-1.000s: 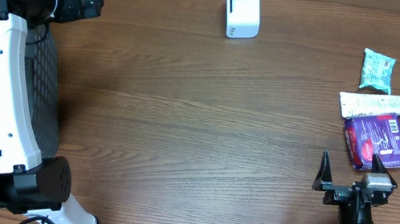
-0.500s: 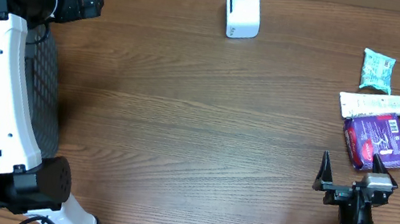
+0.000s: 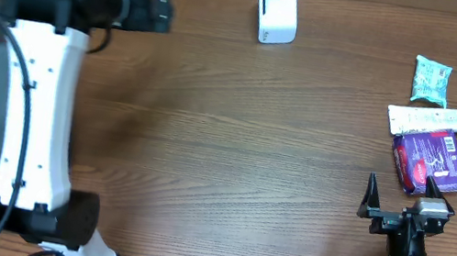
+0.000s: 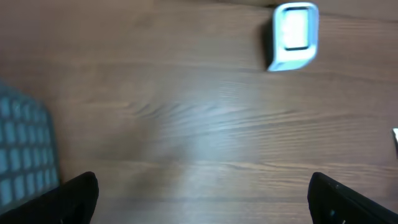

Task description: Scan the item barcode

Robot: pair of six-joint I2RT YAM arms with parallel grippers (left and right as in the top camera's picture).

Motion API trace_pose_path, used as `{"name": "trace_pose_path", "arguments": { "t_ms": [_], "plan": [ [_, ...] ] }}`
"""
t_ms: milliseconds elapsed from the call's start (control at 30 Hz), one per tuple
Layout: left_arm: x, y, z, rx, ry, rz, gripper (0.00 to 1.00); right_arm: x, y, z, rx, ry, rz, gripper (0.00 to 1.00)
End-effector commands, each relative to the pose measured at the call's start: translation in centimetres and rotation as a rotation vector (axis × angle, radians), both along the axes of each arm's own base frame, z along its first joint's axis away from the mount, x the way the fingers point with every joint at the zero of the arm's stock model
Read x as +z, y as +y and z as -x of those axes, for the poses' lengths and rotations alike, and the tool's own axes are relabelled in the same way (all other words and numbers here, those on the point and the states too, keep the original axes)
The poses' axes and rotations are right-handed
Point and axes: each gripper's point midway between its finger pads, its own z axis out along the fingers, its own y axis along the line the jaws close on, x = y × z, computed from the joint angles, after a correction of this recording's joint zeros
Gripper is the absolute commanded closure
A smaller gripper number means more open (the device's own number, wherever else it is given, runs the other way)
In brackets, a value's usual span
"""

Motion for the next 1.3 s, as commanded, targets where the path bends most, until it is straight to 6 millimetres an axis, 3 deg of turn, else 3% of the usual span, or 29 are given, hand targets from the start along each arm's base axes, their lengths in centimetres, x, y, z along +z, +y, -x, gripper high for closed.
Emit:
{"name": "trace_pose_path", "arguments": {
  "t_ms": [0,200,433,600,1000,1267],
  "plan": [
    [4.0,-0.3,1.2,-0.037,-0.150,-0.089,0.01,-0.2,0.0,0.0,-0.001,-0.005,0.001,0.00],
    [5.6,-3.6,-0.3,-0.277,-0.417,-0.124,0.00,-0.2,0.0,0.0,0.000,-0.005,0.001,0.00],
    [2.9,-3.4,1.0,-0.288,-0.630,-0.162,0.01,-0.2,0.0,0.0,0.000,-0.005,0.001,0.00],
    [0.8,-1.9,3.9,-0.244,-0.780,-0.180,0.00,-0.2,0.0,0.0,0.000,-0.005,0.001,0.00],
    [-7.3,2.3,12.6,-0.098,-0.927,-0.253,0.00,-0.2,0.0,0.0,0.000,-0.005,0.002,0.00],
    [-12.2,3.4,15.8,-0.039,-0.983,-0.283,0.00,-0.2,0.0,0.0,-0.001,-0.005,0.001,0.00]
  ]
}}
